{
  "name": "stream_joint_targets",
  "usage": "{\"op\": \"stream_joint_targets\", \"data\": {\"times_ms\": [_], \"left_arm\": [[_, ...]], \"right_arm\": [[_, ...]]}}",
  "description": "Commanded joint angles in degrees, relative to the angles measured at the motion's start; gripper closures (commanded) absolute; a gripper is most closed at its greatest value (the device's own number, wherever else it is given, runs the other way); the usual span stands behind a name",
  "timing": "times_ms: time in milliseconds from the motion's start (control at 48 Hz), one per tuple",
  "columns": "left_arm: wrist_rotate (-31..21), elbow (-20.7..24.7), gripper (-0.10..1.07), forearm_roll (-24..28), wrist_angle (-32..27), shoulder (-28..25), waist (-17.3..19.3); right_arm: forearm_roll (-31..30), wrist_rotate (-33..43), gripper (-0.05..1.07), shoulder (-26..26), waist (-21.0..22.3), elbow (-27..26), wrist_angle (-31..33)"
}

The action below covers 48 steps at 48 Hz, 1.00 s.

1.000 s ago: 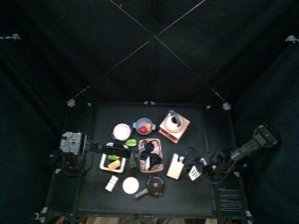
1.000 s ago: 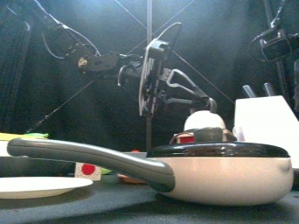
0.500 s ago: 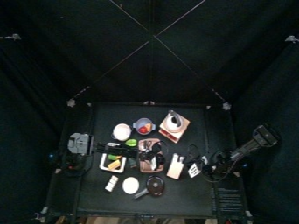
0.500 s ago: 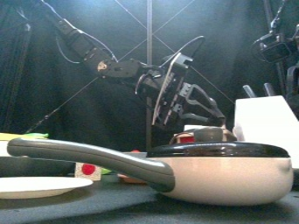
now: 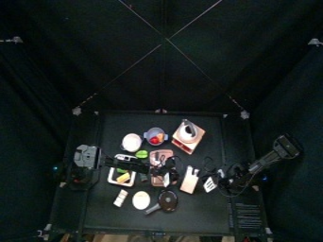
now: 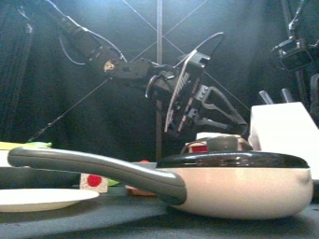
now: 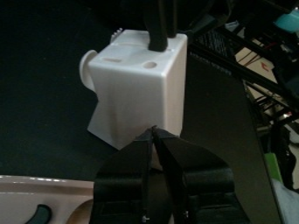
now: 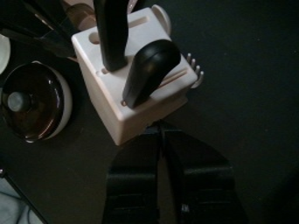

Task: Straighten knife holder horizontally

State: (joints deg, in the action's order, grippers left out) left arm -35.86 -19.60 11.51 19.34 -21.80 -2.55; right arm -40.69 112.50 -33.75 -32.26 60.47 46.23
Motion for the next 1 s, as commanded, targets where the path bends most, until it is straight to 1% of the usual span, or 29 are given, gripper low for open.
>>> {"op": "stream_joint_targets", "data": {"times_ms": [0,167,375,562,792,979], "left_arm": [[0.1,1.0,0.43,0.0,-0.4,1.8,-1.2],[0.1,1.2,0.43,-0.1,-1.1,1.7,-3.2],[0.1,3.4,0.43,-0.7,-1.0,0.0,-3.4],[0.1,5.4,0.43,-1.6,-1.1,-1.1,-3.3],[0.0,6.1,0.43,-2.3,-1.1,-3.0,-2.3],[0.0,6.2,0.43,-3.9,-1.8,-3.3,-0.9]], "right_arm": [[0.3,0.0,0.70,0.1,-0.6,-1.2,-0.6],[0.0,-0.1,0.70,0.1,-0.9,-1.1,-0.6],[-0.9,-0.1,0.70,0.1,-0.6,-1.2,-0.6],[-1.8,-0.2,0.70,-0.7,-0.6,-1.2,-0.4],[-2.7,-0.1,0.70,-1.0,-0.4,-1.2,-0.5],[-2.6,-0.2,0.70,-1.0,-0.4,-1.2,-0.6]]}}
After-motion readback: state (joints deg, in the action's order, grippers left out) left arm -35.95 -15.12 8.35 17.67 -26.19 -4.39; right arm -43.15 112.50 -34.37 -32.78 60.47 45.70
